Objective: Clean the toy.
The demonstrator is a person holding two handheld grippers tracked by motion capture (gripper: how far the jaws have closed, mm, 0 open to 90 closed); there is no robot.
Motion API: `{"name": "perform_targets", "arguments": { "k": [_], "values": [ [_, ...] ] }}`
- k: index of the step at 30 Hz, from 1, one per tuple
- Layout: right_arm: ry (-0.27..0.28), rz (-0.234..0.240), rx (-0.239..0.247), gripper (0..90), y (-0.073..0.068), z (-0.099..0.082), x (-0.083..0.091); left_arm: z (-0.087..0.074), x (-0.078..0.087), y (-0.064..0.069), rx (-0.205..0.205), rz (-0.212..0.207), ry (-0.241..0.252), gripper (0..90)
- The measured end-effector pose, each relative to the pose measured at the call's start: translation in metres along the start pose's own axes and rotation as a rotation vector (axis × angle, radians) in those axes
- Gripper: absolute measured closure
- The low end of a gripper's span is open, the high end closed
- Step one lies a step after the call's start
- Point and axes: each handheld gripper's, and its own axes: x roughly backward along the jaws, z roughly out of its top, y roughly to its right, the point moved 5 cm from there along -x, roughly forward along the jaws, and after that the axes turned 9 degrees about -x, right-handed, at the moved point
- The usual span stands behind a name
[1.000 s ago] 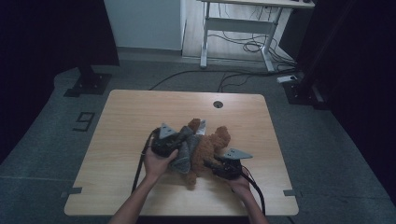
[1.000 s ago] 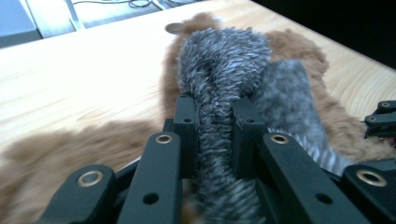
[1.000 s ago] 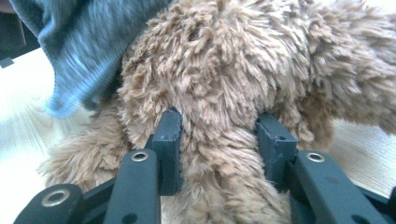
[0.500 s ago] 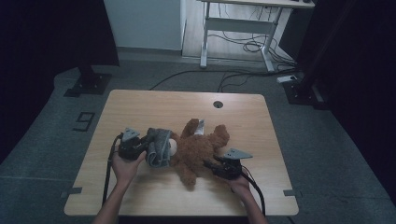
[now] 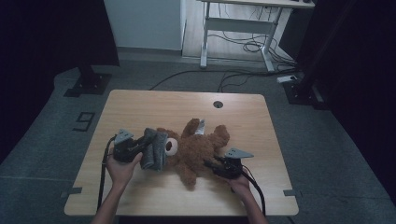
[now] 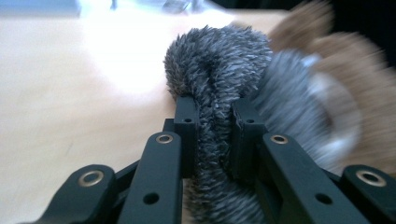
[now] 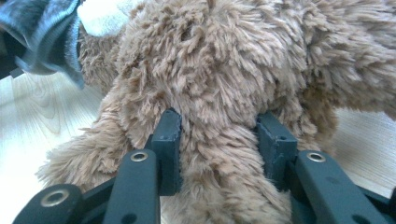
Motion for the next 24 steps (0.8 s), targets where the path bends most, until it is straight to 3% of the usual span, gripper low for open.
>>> {"name": "perform_targets", "arguments": {
  "k": [3,7,13,17,24],
  "values": [
    [0.002,-0.003,0.001,58.2,-0.001,0.000,0.000,0.026,-0.011,0.033,-0.052,-0.081,0.018,75.5],
    [0.004,-0.003,0.001,58.2,-0.001,0.000,0.000,0.046,-0.042,0.074,-0.124,-0.151,-0.004,75.6],
    [0.001,0.001,0.001,58.1,0.000,0.000,0.001,0.049,-0.093,0.121,-0.192,-0.227,-0.069,75.7],
    [0.004,-0.003,-0.001,57.9,0.000,0.000,0.000,0.039,-0.108,0.127,-0.204,-0.205,-0.102,75.9],
    [0.000,-0.006,0.010,57.9,-0.001,-0.001,0.000,0.029,-0.092,0.107,-0.181,-0.162,-0.092,75.9]
  ]
}}
